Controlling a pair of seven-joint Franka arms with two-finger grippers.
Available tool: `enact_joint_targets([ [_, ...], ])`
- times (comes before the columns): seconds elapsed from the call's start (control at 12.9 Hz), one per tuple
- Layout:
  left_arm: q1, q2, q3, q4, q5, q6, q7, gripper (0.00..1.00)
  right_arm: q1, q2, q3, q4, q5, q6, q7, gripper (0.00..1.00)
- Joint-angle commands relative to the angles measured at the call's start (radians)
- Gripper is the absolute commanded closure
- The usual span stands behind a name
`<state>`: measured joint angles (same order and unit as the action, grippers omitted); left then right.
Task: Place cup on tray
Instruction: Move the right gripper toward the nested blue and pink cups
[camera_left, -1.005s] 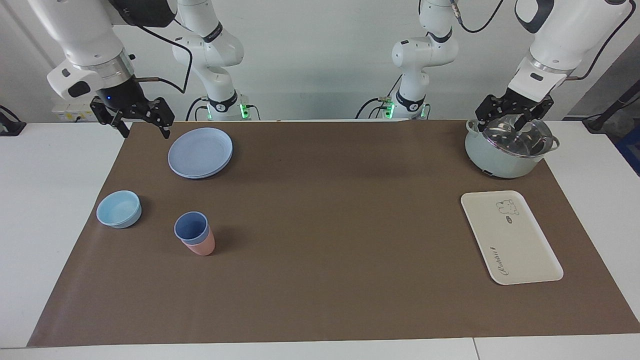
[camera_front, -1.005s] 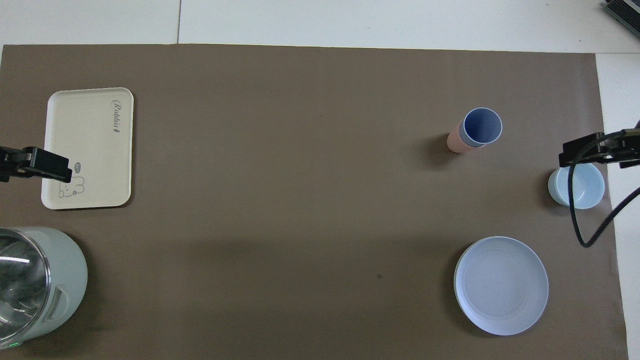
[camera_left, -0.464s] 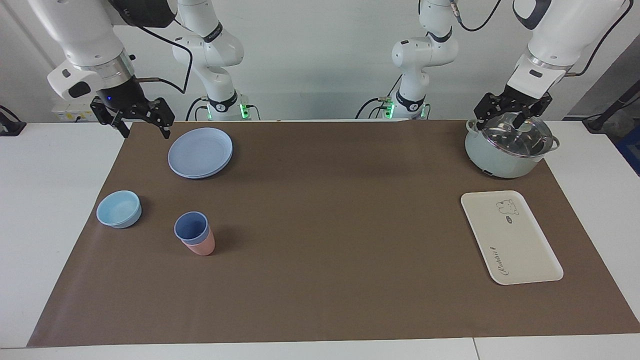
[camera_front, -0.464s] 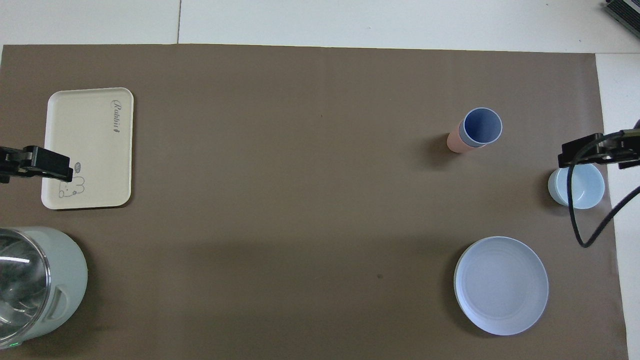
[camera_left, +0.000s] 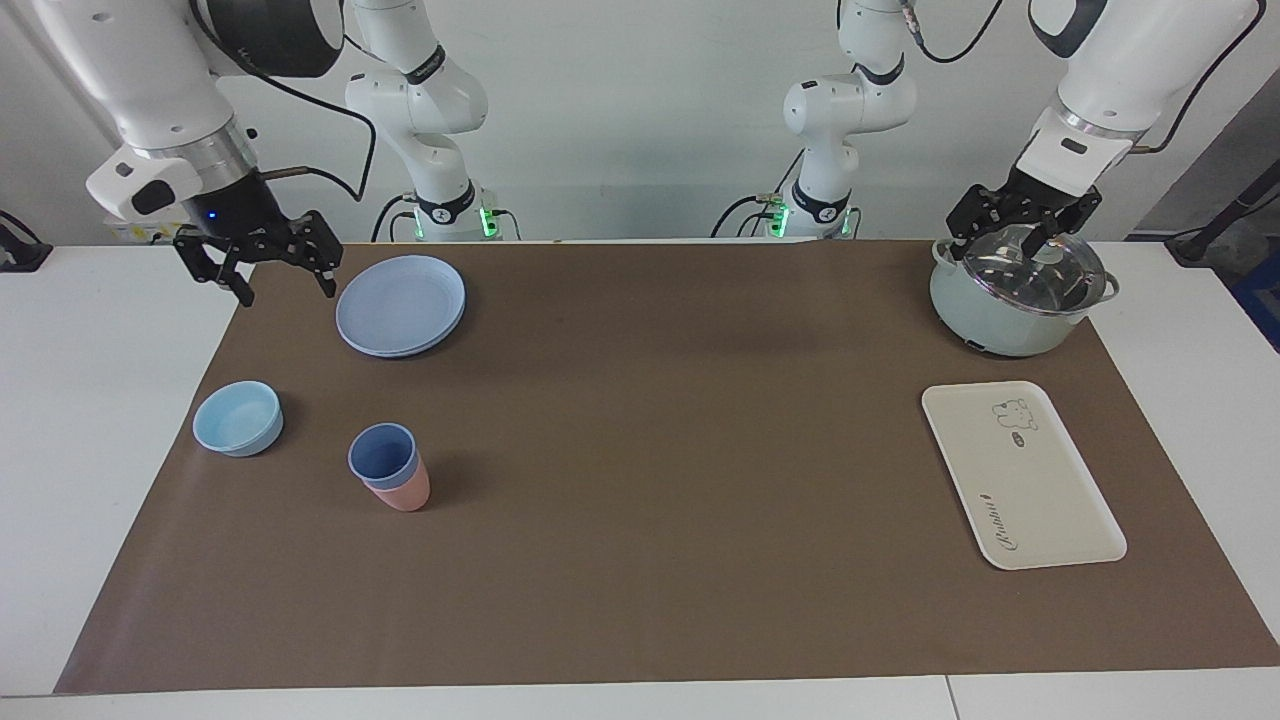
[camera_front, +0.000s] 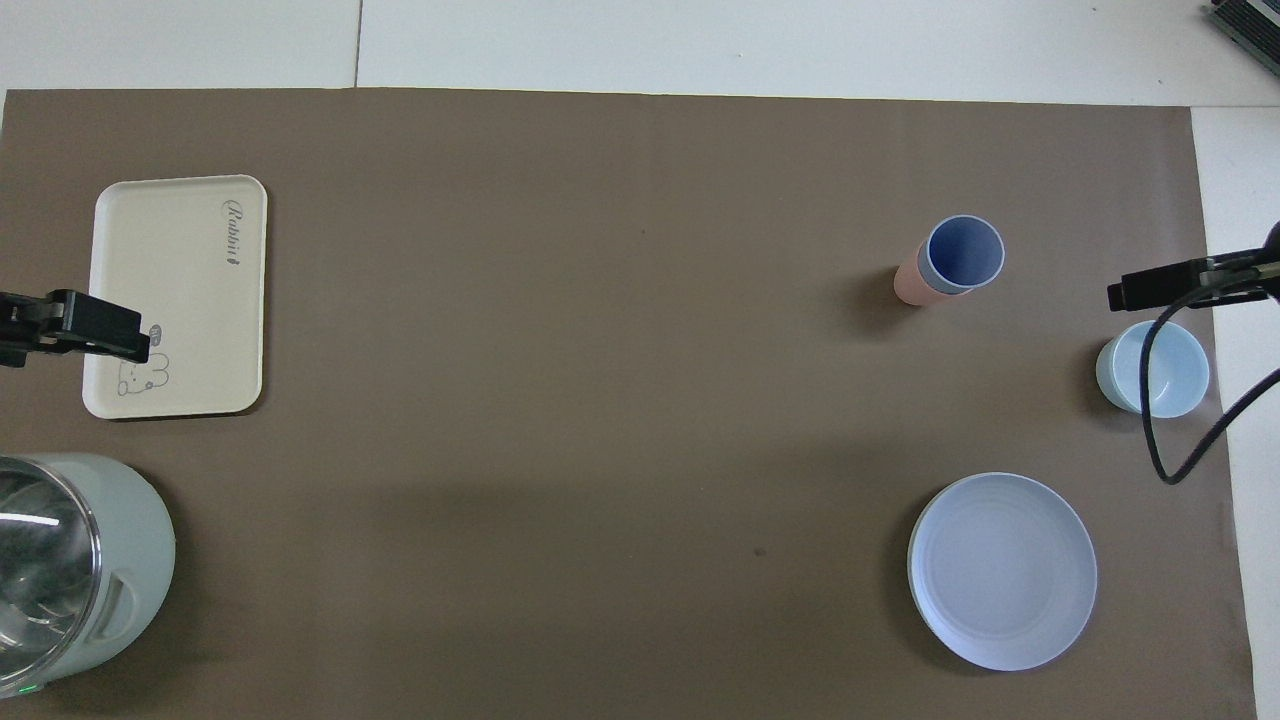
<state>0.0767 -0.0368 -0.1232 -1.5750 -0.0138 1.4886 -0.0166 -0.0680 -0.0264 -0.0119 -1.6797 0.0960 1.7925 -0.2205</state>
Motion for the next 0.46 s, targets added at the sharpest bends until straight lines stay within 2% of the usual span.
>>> enact_joint_targets([
  [0.0,0.011,-0.021,0.000,-0.017,-0.020,-0.004,-0.008,0.00,-0.050,-0.092,0.003,-0.223,0.112,0.231,-0.187,0.00],
  [0.23,0.012,-0.031,0.002,-0.039,-0.020,0.008,-0.008,0.00,-0.107,-0.060,0.001,-0.339,0.365,0.425,-0.536,0.00],
  [0.39,0.012,-0.041,0.002,-0.059,-0.020,0.024,-0.006,0.00,-0.140,-0.023,0.003,-0.367,0.526,0.458,-0.736,0.00],
])
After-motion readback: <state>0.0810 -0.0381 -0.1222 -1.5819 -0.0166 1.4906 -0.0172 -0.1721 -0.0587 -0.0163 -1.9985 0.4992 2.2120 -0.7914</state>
